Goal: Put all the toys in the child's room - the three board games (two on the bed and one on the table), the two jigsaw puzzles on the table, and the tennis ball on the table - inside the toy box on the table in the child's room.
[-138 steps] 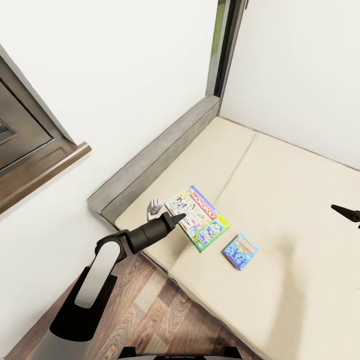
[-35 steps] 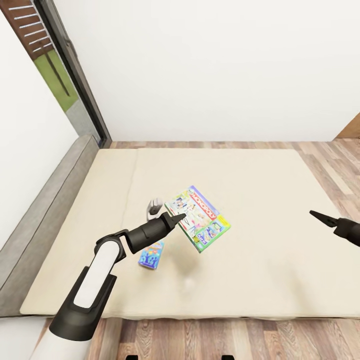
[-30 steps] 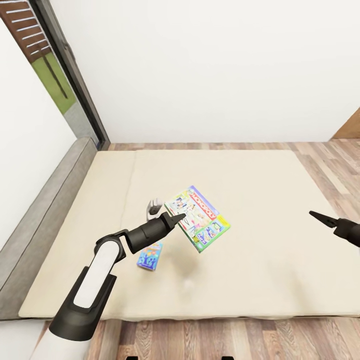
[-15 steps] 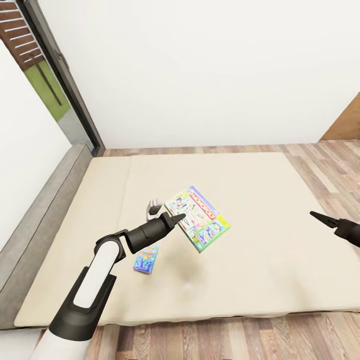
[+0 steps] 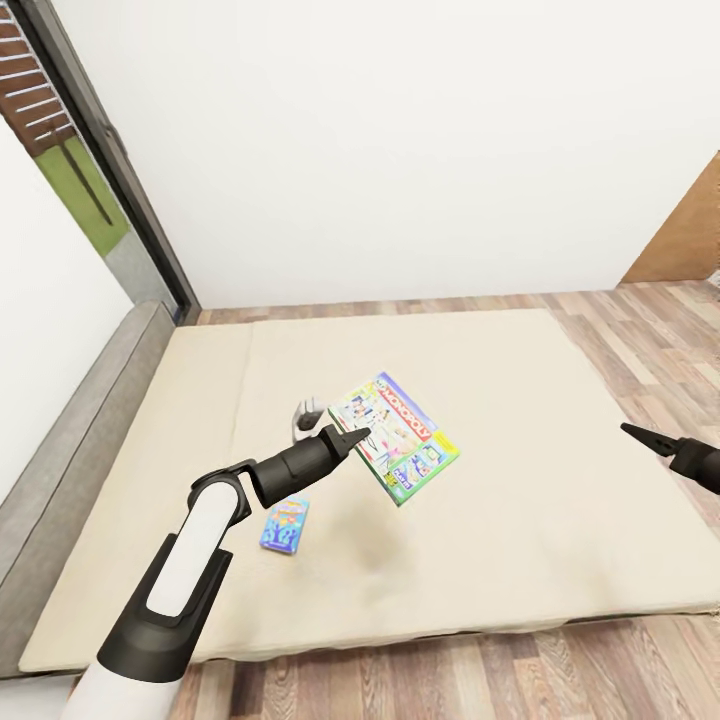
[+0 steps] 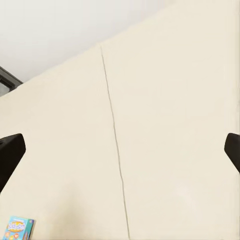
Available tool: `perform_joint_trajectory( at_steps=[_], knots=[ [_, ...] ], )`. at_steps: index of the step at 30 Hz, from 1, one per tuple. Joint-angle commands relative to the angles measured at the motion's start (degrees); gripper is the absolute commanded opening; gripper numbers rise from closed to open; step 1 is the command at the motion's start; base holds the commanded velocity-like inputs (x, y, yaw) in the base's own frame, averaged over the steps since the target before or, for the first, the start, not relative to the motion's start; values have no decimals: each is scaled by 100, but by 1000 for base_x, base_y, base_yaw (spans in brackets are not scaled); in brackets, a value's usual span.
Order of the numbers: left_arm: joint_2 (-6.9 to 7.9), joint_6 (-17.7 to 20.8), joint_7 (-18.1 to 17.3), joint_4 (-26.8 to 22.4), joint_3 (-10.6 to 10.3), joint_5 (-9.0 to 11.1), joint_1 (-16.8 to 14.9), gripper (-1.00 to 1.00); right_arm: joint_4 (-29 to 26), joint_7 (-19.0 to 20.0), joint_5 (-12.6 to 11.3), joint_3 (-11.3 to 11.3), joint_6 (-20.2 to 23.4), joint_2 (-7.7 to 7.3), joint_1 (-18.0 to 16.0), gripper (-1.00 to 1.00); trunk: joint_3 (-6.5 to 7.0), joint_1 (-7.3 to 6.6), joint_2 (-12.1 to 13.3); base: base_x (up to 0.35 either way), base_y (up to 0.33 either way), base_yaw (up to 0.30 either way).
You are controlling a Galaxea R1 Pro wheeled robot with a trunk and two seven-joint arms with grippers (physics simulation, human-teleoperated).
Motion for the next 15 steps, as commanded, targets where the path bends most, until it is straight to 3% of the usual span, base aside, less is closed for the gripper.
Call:
perform_joint_trajectory(
  at_steps=[1,8,15],
  knots=[
    [-2,19,61,-6,3,59,-3,-100,0,13,3,-7,34,-4,-8,100,21,-20,34,0,0,-91],
    [-1,22,61,-5,3,59,-3,-100,18,-65,42,5,43,-9,-49,100,210,-174,315,0,0,-90],
    [-1,21,61,-8,5,59,-2,-100,59,-584,50,43,46,9,-79,100,400,-327,596,0,0,-88]
  ],
)
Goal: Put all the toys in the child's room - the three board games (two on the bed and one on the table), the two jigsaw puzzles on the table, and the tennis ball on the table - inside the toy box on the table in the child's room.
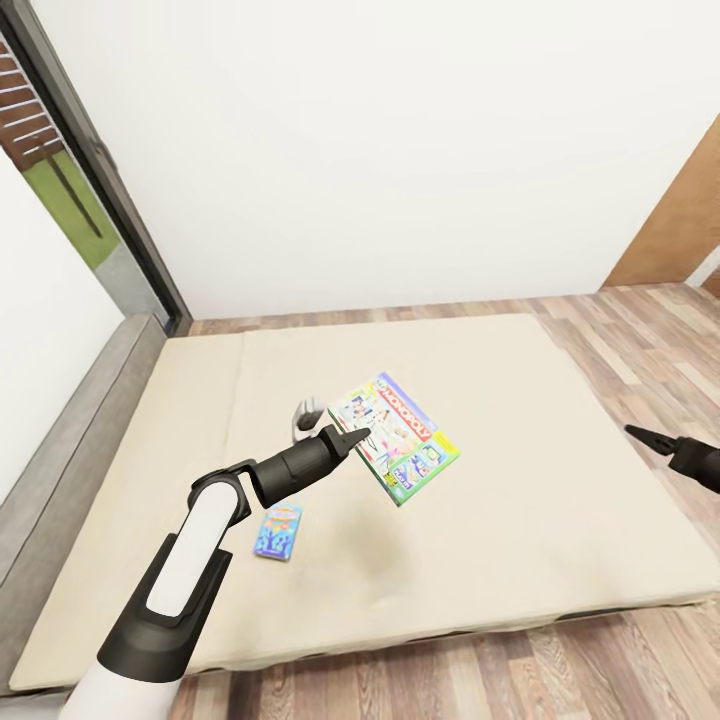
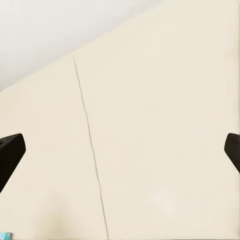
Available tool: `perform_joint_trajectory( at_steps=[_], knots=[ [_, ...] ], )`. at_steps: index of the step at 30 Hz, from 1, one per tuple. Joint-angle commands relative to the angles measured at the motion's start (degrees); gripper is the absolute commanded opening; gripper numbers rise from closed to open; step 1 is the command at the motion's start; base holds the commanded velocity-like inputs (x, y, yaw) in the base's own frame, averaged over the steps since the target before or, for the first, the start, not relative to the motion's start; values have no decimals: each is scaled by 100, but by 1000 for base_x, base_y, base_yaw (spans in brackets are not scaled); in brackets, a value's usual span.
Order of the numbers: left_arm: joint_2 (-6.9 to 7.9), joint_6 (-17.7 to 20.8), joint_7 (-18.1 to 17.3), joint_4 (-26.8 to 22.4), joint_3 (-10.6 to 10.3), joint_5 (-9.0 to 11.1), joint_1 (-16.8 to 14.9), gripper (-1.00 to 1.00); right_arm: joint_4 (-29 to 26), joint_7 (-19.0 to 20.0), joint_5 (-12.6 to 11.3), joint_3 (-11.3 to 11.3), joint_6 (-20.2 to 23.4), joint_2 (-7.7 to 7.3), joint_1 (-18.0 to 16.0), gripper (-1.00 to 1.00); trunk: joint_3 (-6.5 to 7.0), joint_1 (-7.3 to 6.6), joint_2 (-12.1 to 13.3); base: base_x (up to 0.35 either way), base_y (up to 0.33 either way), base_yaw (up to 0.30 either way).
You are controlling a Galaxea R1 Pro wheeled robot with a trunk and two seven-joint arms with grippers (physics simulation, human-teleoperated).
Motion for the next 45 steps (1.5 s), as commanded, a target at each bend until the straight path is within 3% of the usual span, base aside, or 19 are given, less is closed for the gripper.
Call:
perform_joint_trajectory(
  at_steps=[1,7,17,21,26,27,31,32,35,36,40,45],
  knots=[
    [-2,19,61,-8,2,59,-4,-100,5,-117,-16,16,37,5,-10,100,1,3,-8,0,0,-87],
    [-2,18,61,-10,3,59,-4,-100,32,-544,-30,283,37,22,-21,100,56,3,-8,0,0,-87],
    [0,18,62,-11,3,53,-4,-100,347,-831,-24,454,41,21,-190,100,147,3,-8,0,0,-87],
    [5,18,64,-11,5,52,-3,-100,709,-1240,-15,486,84,24,-433,100,184,3,-8,0,0,-83],
    [18,18,68,-6,10,50,-3,-100,1230,-2334,-16,628,211,33,-754,100,230,3,-8,0,0,-78],
    [18,18,68,-6,10,50,-3,-100,1230,-2334,-16,628,211,33,-754,100,239,3,-8,0,0,-76],
    [32,18,69,-4,11,50,-3,-100,1450,-2949,-34,1123,211,40,-867,100,276,3,-8,0,0,-73],
    [32,18,69,-4,11,50,-3,-100,1450,-2949,-34,1123,211,40,-867,100,285,3,-8,0,0,-71],
    [37,18,73,-3,11,50,-3,-100,1530,-3176,-42,1537,211,49,-901,100,312,3,-8,0,0,-56],
    [37,18,73,-3,11,50,-3,-100,1530,-3176,-42,1537,211,49,-901,100,321,3,-8,0,0,-45],
    [40,18,87,-3,12,43,-3,-100,1604,-3322,-26,1919,211,155,-922,100,358,3,-8,0,0,-27],
    [41,18,96,-2,16,38,-3,-100,1651,-3384,-8,2088,211,307,-929,100,404,3,-8,0,0,-13]
  ],
)
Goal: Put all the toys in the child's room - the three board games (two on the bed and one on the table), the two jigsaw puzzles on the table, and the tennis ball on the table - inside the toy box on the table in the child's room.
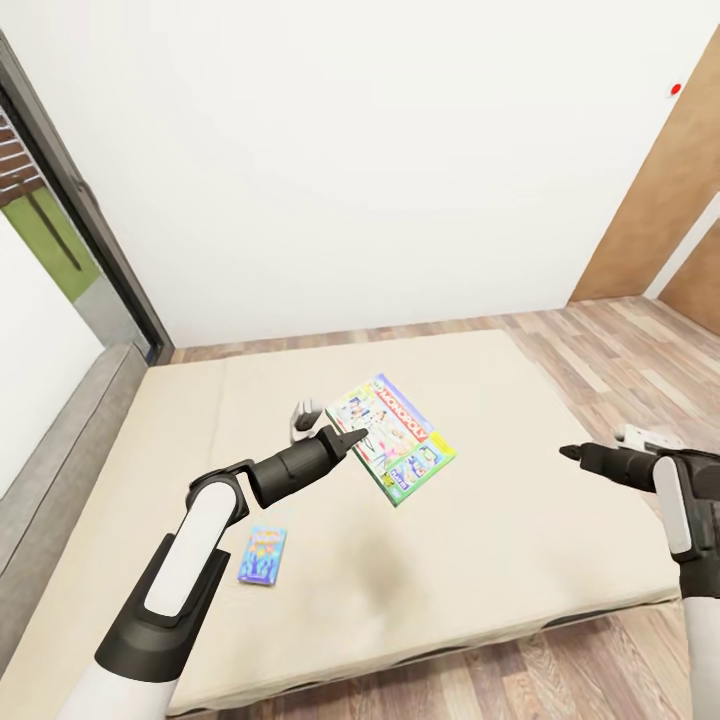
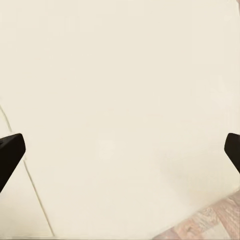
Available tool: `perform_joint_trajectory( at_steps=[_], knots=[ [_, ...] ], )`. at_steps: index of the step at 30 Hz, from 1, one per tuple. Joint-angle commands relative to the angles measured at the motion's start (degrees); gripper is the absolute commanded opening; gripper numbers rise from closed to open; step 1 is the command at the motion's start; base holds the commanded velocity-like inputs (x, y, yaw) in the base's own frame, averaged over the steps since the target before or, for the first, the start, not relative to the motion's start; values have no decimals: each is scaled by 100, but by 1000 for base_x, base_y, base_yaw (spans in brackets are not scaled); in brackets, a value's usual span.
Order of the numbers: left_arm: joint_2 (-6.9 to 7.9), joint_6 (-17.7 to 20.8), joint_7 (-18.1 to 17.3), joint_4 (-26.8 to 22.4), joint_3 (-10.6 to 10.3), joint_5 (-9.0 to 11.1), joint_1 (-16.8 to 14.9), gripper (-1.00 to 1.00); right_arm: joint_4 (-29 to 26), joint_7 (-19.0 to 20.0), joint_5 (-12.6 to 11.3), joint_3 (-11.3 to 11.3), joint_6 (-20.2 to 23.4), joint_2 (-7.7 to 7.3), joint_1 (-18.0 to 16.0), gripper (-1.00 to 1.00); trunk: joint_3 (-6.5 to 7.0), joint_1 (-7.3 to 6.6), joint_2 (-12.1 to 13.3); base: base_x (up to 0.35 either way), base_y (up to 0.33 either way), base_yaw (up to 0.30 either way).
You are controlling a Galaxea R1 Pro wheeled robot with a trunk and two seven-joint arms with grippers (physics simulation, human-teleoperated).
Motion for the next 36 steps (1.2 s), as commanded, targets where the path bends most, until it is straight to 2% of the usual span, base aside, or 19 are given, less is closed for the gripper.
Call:
perform_joint_trajectory(
  at_steps=[1,5,12,17,27,31,32,36],
  knots=[
    [-2,18,64,-7,3,59,-4,-100,14,-20,-4,44,-3,50,-5,100,-1,3,-10,0,0,-8],
    [-1,18,70,-7,4,58,-4,-100,41,-72,1,154,-87,127,0,100,29,3,-10,0,0,-6],
    [2,17,82,-7,8,51,-1,-100,76,-156,-1,590,-278,230,38,100,52,3,-10,0,0,-2],
    [23,8,66,-12,7,58,11,-100,83,-157,-13,732,-325,249,54,100,58,3,-10,0,0,0],
    [84,-2,30,-14,17,66,35,-100,84,-123,-23,851,-336,258,74,100,61,3,-10,0,0,0],
    [91,12,22,3,284,85,114,-100,41,-116,-45,859,-332,258,76,100,61,3,-10,0,0,-27],
    [94,16,14,8,528,96,203,-100,19,-108,-67,858,-321,253,75,100,61,3,-10,0,0,-211],
    [95,20,-1,6,633,102,232,-100,4,-71,-76,844,-310,242,75,100,61,3,-10,0,0,-233]
  ],
)
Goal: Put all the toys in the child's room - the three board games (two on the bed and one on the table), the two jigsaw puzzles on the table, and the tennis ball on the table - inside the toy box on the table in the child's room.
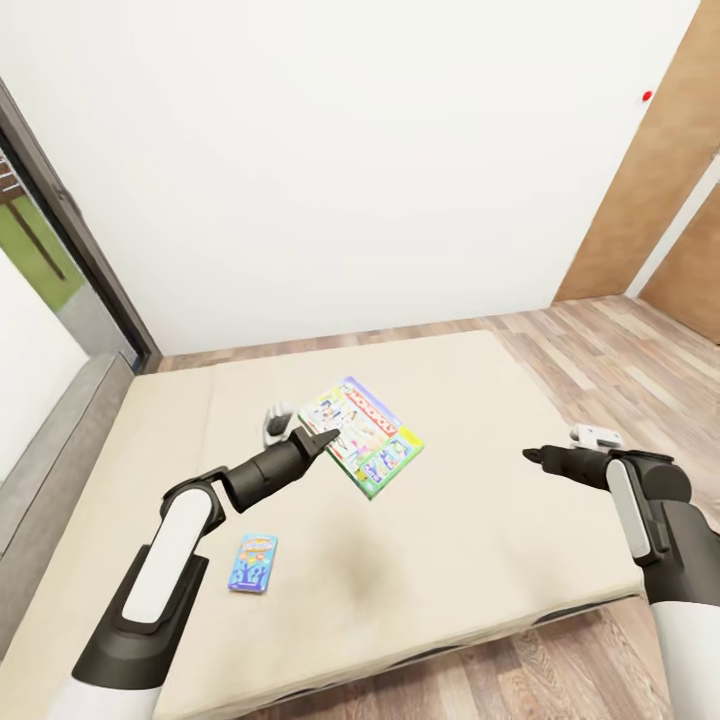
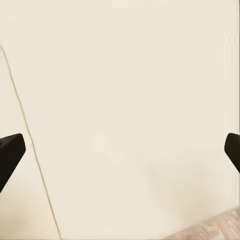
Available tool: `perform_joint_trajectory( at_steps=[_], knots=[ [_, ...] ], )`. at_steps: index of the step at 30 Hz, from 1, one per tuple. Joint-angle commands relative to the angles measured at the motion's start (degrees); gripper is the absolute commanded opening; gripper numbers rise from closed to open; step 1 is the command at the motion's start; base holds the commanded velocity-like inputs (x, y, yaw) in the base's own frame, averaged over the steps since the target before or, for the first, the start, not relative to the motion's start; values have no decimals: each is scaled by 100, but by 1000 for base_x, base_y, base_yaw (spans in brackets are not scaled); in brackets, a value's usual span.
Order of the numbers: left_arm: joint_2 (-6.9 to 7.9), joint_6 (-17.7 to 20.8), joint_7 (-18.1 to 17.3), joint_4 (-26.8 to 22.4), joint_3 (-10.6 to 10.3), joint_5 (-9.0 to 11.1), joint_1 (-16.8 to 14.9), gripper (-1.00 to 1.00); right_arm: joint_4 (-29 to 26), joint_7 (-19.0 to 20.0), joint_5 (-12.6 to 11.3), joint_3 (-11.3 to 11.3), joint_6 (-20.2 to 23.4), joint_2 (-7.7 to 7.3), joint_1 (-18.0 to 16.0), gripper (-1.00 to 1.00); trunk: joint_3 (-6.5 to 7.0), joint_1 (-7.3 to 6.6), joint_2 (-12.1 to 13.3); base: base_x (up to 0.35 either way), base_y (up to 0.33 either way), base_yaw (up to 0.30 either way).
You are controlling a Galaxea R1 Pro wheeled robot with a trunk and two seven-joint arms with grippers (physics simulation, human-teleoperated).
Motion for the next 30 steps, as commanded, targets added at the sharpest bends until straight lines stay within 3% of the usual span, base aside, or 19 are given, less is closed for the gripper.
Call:
perform_joint_trajectory(
  at_steps=[1,9,30],
  knots=[
    [-2,19,47,-8,25,71,3,-100,-8,39,-7,-14,32,-6,-5,100,-10,3,-11,0,0,-253],
    [-1,24,-159,-10,127,76,79,-100,-23,364,-12,-47,55,-34,-5,100,-7,3,-11,0,0,-272],
    [2,29,-197,-3,138,44,93,-100,-18,433,-20,-59,67,-46,-5,100,31,3,-11,0,0,-281]
  ],
)
